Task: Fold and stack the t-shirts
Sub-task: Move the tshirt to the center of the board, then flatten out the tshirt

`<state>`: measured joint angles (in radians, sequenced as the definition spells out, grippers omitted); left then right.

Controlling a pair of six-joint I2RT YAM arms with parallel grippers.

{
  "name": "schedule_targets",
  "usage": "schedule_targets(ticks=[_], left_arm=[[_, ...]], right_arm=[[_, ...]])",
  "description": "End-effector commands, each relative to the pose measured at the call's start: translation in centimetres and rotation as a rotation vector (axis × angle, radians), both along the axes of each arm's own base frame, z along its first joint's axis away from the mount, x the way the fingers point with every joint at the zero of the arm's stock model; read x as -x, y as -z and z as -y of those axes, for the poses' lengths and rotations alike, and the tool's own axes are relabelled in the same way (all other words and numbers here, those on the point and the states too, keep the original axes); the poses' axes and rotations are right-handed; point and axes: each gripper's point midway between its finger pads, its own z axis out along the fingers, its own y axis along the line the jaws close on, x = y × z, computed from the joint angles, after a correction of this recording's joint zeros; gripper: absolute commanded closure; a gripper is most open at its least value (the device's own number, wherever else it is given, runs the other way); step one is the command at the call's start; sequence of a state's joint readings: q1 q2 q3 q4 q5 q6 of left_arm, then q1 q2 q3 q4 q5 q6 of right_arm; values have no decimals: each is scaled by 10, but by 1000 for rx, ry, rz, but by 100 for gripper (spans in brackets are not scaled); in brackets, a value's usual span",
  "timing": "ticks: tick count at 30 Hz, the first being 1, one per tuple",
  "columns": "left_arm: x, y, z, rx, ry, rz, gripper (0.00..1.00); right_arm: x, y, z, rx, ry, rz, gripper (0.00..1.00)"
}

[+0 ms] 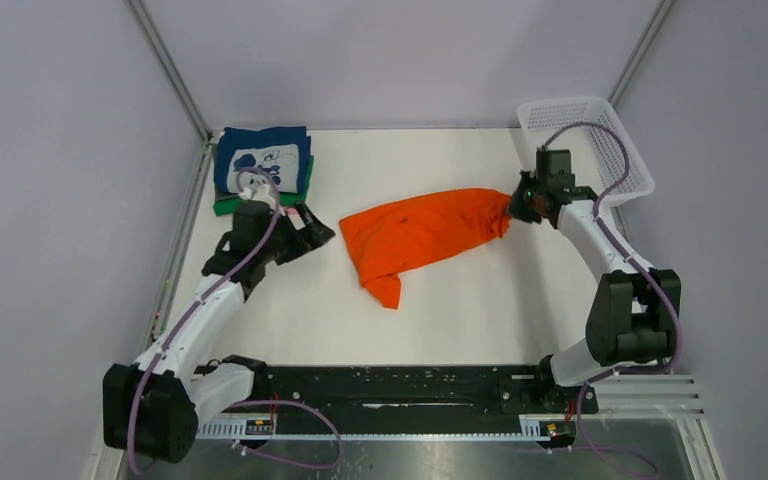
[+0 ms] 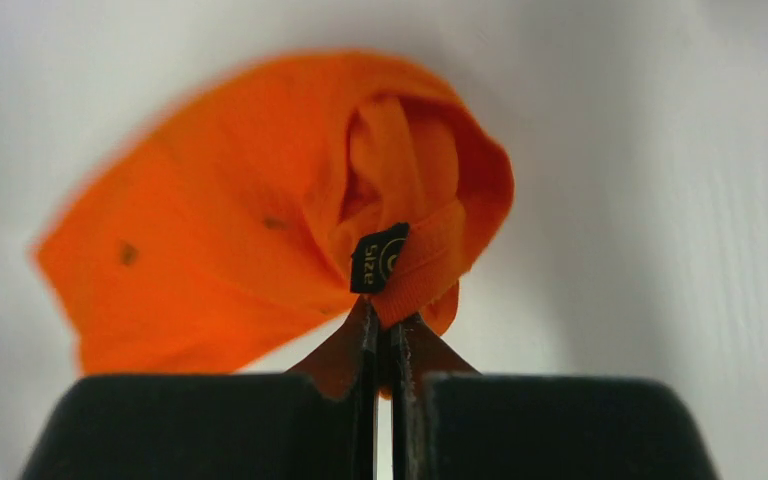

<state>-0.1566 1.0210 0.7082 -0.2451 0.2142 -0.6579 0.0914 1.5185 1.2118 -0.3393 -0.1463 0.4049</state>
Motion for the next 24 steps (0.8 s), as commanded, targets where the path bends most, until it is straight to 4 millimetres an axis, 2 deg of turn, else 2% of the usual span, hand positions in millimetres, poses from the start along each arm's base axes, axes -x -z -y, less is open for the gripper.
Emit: schedule_targets(ticks=[1,4,8,10,16,24], left_arm=[[37,49,47,-50,194,-191,12],[56,80,68,-20,268,-304,21],[63,95,97,-42,382,-271,25],[56,105,100,-82,382,-268,29],[27,123,103,-112,307,-278,52],[2,115,110,-112,282,-219,58]], right_arm=[[20,16,35,129,137,-2,100],[32,30,42,165,142,-21,100],[39,36,48,198,143,-31,100],[39,38,46,185,133,-37,100],[36,36,39,162,106,-39,100],[36,28,44,193,106,-27,100]])
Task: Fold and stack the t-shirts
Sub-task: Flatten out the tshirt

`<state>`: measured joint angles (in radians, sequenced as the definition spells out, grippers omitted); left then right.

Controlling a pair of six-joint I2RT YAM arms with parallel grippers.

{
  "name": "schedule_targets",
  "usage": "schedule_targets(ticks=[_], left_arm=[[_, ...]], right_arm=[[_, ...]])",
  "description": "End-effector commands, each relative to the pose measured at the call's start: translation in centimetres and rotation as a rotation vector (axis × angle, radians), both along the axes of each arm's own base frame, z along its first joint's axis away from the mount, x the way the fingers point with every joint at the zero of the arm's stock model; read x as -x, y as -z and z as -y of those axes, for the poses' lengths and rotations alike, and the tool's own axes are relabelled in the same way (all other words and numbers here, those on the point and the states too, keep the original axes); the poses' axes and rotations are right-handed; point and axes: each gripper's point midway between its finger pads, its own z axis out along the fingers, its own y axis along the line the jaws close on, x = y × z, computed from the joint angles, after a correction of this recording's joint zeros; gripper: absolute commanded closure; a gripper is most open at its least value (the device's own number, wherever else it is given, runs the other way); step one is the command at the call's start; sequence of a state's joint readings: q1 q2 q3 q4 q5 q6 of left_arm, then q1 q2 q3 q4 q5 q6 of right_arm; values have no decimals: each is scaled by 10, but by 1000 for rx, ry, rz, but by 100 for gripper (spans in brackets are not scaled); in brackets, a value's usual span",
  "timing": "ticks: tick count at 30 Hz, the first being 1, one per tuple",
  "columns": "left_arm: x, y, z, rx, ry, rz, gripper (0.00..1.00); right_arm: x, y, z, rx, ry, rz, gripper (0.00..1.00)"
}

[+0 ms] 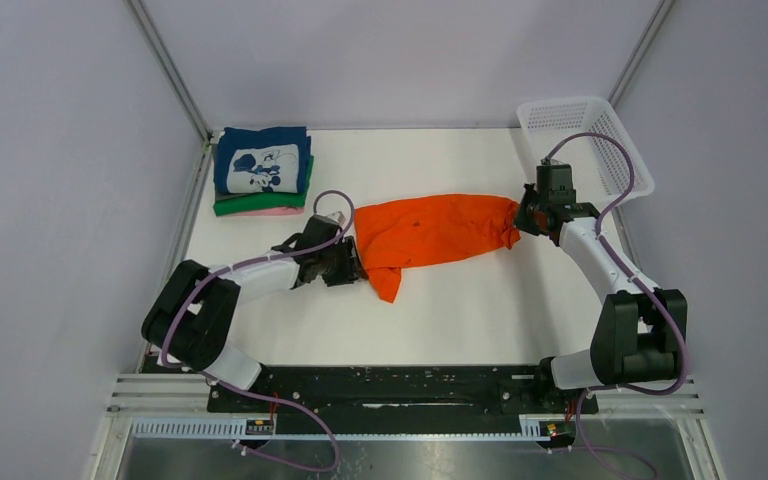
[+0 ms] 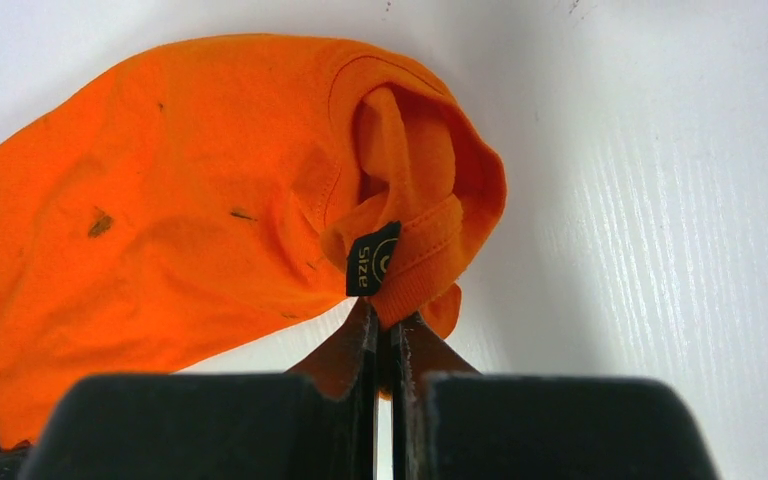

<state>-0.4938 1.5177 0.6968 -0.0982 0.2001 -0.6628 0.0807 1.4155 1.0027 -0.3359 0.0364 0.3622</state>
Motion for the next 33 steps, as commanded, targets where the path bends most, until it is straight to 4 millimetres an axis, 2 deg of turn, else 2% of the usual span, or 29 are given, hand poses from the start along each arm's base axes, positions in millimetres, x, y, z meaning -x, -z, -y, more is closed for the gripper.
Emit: schedule_targets(ticks=[1,7,10,14,17,21,23,25,29,33], left_arm=[[-40,-25,9,21,-38,131,58],[-53,-38,16,34,-25,180,57],[-60,-42,18,30,-19,196,54],[-71,-40,19,-2,-9,219,56],[-79,-34,21,-25,6,215,71],[-84,-39,19,-37,-10,233,100],[-87,-53,16,-37,-31,267,100],[-89,-74,8,-57,-58,316,100],[-84,-134,-17,-118,-115,454,100],[-63,-197,-40,-188,-135,620,100]], right_arm=[[-8,-20,2,28,-10,56,100],[-6,-21,3,38,-17,54,100],[-6,-22,3,38,-23,55,100],[-7,-21,3,37,-26,51,100],[-7,-20,4,44,-27,43,100],[-6,-20,5,52,-27,39,100],[-6,-26,6,60,-27,55,100],[-7,-41,8,69,-27,92,100],[-3,-90,9,84,-43,231,100],[15,-149,12,97,-56,406,100]])
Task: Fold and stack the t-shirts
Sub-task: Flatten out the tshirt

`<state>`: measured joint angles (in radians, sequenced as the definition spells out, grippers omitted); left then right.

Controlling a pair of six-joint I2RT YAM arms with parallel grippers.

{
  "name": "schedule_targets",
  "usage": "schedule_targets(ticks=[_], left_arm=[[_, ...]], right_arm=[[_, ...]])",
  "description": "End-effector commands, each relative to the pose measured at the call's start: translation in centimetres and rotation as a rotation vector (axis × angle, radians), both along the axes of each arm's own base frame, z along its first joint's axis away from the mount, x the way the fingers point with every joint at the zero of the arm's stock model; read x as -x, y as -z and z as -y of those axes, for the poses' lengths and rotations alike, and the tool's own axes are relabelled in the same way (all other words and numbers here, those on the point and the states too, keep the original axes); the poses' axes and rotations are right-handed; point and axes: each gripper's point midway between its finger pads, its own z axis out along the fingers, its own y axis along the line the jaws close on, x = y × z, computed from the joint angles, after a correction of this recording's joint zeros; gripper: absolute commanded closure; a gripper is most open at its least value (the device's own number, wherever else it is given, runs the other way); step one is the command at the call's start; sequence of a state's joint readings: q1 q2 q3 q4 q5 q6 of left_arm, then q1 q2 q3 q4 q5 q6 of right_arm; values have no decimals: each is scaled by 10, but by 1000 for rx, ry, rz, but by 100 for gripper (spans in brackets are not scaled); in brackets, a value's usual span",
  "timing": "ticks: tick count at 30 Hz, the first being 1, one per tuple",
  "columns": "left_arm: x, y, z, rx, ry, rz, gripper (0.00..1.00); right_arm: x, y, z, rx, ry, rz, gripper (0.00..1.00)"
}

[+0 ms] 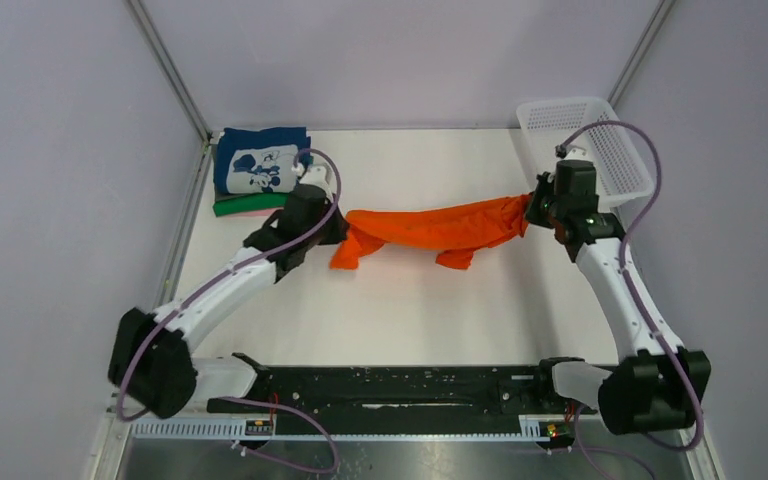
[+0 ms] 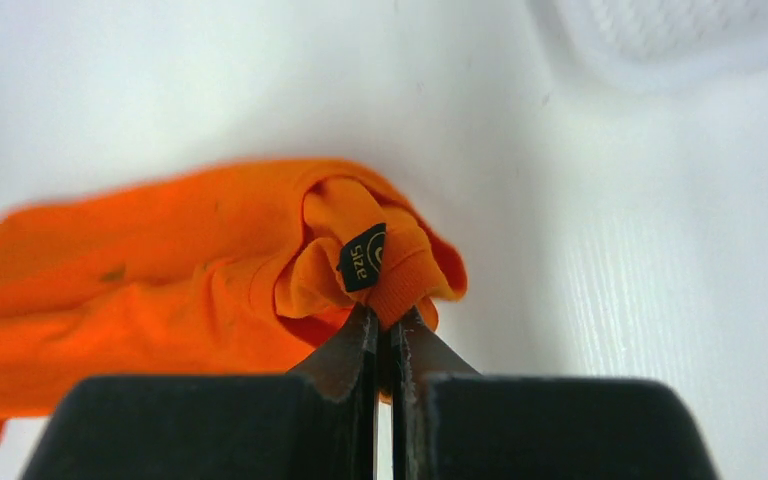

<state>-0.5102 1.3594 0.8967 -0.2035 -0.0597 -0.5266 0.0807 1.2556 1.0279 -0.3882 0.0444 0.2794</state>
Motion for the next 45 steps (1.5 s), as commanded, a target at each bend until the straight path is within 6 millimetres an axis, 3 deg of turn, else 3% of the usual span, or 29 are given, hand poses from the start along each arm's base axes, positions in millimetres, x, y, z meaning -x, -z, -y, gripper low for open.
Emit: schedule_targets(ticks=[1,6,10,14,18,21,26,28,30,32,33,34,35,36,37,38,39,42,45], left_arm=[[8,-108,-27,-70,-63,299,100],[46,-193,-55,-76,-107,485,100],[90,-263,-59,50,4,669,100],[128,-303,-65,154,95,789,100],[148,-315,-66,191,157,819,100],[141,-316,-70,181,112,788,100],[78,-277,-64,40,-75,635,100],[42,-246,-55,-27,-91,537,100],[-9,-193,-52,-62,-99,408,99],[-58,-137,-53,-53,-108,244,89],[-78,-116,-52,-49,-111,169,88],[-97,-92,-49,-63,-105,104,79],[-111,-73,-47,-78,-108,42,59],[-123,-63,-43,-74,-104,5,50],[-133,-54,-39,-70,-96,-13,34],[-138,-53,-34,-56,-84,-18,5],[-140,-55,-32,-47,-82,-18,1],[-129,-73,-37,-31,-101,28,1],[-98,-73,-57,-50,-164,17,1]], right_arm=[[11,-110,7,39,-10,320,100],[55,-194,6,29,-40,577,100],[116,-265,-9,-21,-147,830,100],[168,-301,-18,-52,-219,987,100],[187,-305,-22,-74,-245,996,100],[183,-287,-19,-82,-216,899,100],[141,-238,-1,-95,-58,699,100],[112,-203,4,-88,-1,580,100],[74,-152,5,-74,28,419,100],[37,-97,6,-48,59,269,98],[18,-74,7,-31,62,208,93],[-1,-52,9,-19,84,148,87],[-20,-33,9,-14,90,103,70],[-36,-20,8,-17,90,63,51],[-49,-7,10,-10,103,21,31],[-60,-1,11,0,112,0,12],[-67,4,11,5,111,-27,2],[-71,2,5,-11,90,-50,1],[-52,5,2,-52,100,-53,0]])
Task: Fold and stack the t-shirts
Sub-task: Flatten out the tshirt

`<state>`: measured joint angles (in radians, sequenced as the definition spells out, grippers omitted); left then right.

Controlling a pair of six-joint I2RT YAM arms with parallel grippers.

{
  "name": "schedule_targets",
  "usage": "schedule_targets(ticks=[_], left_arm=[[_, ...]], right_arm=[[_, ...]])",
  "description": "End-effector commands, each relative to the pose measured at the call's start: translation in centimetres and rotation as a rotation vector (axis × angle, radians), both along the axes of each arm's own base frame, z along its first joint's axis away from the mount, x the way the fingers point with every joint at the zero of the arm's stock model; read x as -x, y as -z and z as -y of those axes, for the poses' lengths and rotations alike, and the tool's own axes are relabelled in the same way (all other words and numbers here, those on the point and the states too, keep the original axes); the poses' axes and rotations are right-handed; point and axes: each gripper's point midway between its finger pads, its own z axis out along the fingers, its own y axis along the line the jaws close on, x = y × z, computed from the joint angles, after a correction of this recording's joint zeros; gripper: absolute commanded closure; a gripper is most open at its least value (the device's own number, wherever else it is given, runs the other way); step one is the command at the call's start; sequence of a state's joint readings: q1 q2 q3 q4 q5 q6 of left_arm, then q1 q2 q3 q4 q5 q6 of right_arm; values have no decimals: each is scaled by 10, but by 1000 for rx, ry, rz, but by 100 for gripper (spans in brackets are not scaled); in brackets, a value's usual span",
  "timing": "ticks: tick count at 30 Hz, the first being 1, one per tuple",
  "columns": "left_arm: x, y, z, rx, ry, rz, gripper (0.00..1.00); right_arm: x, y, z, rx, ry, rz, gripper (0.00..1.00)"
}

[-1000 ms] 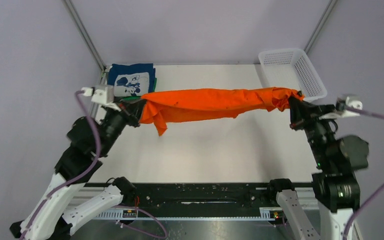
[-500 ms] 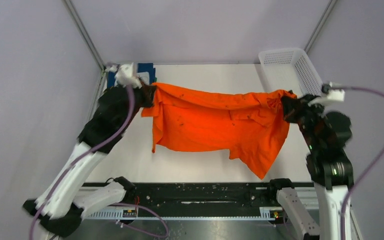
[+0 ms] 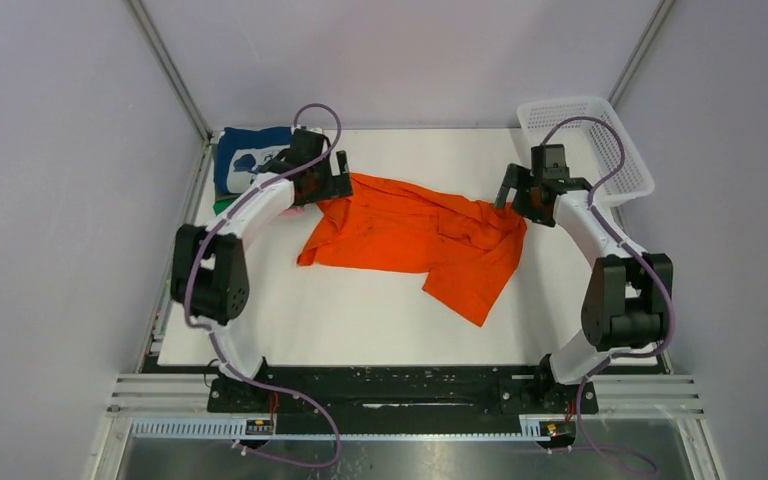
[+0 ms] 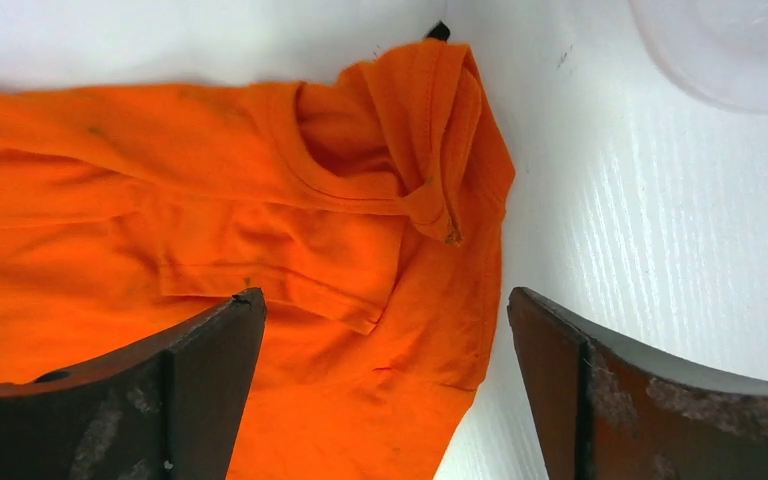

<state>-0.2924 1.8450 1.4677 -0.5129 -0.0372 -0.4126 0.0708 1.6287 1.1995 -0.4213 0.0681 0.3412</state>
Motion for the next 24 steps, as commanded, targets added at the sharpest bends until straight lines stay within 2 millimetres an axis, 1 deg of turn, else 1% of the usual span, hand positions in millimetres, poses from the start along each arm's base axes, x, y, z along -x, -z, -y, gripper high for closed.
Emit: schedule_targets(ticks=[1,2,3,4,5,7,9,10,13,16,19,23,24], left_arm=[[32,-84,-11,77,-57,194,1],[52,-67,-19,63,-80,149,1],[68,-58,-25,57,-100,125,1],[86,-44,-33,42,-126,85,1],[101,-32,-41,30,-152,51,1],[133,-2,-59,-22,-222,-29,1],[150,23,-72,-39,-276,-77,1],[155,33,-74,-29,-292,-98,3],[156,52,-77,8,-322,-105,11],[147,65,-78,61,-329,-117,21],[132,71,-80,67,-324,-109,26],[113,76,-76,94,-295,-103,35],[109,77,-77,93,-293,-97,38]], right_arm=[[4,-61,-2,-55,36,173,1],[16,-62,-6,-78,35,180,1],[28,-54,-10,-105,26,167,1],[39,-48,-13,-118,25,155,0],[56,-35,-22,-136,-4,118,1],[80,-23,-32,-121,-49,72,1],[100,-11,-40,-110,-90,38,1],[107,-9,-45,-111,-109,33,0],[123,0,-54,-101,-165,6,1],[135,10,-57,-73,-211,-46,2],[145,23,-60,-60,-230,-99,2],[157,34,-64,-51,-251,-155,3],[159,36,-64,-48,-256,-166,3]])
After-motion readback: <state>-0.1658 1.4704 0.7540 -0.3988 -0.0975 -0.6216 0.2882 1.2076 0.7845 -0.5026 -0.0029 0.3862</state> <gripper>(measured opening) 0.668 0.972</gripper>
